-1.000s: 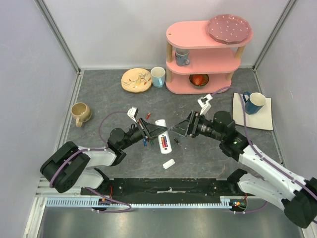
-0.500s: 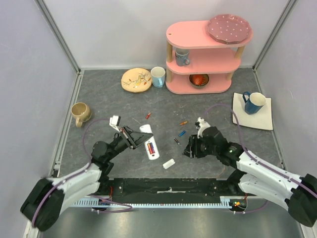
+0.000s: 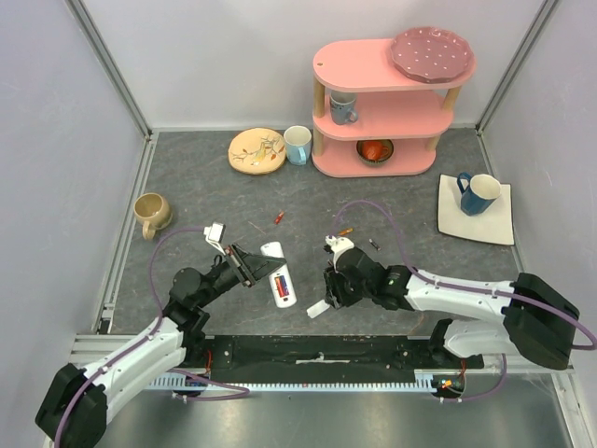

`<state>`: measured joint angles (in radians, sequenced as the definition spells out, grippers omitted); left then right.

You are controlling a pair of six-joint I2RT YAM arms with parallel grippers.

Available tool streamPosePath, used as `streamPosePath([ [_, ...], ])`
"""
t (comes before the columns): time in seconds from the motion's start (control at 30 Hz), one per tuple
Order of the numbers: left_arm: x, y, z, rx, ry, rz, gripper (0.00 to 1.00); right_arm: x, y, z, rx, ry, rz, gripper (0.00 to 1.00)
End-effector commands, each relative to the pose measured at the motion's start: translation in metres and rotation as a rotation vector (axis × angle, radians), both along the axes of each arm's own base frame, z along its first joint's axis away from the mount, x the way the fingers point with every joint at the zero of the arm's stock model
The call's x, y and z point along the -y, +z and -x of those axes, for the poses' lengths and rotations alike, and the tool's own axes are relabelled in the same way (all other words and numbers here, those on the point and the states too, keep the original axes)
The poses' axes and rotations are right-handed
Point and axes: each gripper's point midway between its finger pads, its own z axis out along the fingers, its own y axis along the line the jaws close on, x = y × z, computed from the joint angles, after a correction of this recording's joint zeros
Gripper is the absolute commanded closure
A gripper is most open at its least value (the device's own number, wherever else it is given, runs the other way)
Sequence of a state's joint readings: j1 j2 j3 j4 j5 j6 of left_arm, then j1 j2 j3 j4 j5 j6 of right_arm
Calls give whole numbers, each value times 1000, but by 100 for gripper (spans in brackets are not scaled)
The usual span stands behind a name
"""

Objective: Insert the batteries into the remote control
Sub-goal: Pick up the battery cover at the center of the board.

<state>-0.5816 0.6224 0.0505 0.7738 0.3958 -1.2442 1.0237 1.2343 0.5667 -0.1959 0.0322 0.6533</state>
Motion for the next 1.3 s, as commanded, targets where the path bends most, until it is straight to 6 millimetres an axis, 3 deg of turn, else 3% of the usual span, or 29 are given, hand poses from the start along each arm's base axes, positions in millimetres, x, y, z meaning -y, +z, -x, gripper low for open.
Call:
streamPosePath([
  [0.0,-1,-7,1,20,1,-12,98,-16,14,-23,107,6,6,53],
  [0.27,-4,-11,3,15,11,-9,98,-19,2,-25,105,29,52,54],
  [0.63,-4,-13,3,10,11,-13,98,-25,-9,-11,88,84,79,57],
  [1.27,-4,-13,4,9,6,-11,98,-11,-28,-11,78,37,165,73],
])
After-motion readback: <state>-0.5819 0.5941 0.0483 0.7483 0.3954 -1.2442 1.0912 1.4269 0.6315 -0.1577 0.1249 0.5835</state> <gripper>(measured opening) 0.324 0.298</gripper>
